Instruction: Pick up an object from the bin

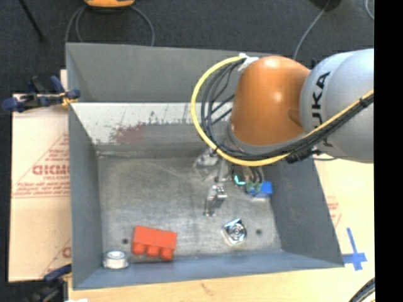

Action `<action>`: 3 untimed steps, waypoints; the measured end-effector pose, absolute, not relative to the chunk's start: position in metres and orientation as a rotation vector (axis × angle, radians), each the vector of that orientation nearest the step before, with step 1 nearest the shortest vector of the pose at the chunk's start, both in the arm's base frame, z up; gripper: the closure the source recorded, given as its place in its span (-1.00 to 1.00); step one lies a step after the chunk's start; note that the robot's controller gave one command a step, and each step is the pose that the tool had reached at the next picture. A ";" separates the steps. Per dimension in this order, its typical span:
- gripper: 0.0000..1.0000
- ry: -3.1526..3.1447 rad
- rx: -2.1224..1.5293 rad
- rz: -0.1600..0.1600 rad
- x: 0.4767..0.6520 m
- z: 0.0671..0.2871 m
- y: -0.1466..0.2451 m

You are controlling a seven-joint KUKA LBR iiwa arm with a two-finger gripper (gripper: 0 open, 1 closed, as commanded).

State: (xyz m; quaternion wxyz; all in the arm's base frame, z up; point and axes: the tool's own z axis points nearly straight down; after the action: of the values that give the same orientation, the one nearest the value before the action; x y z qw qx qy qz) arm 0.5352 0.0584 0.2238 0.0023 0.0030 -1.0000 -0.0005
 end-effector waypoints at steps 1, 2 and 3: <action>-1.00 -3.083 0.592 0.003 0.486 0.120 0.028; -1.00 -3.064 0.736 -0.002 0.506 0.073 -0.086; -1.00 -3.010 1.004 0.020 0.484 0.076 -0.043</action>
Offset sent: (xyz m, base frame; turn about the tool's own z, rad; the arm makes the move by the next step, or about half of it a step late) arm -0.0486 -0.0285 -0.1025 -0.3762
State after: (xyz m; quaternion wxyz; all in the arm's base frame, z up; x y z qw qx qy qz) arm 0.4840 -0.0434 0.0761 -0.0157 0.3165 -0.9485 0.0064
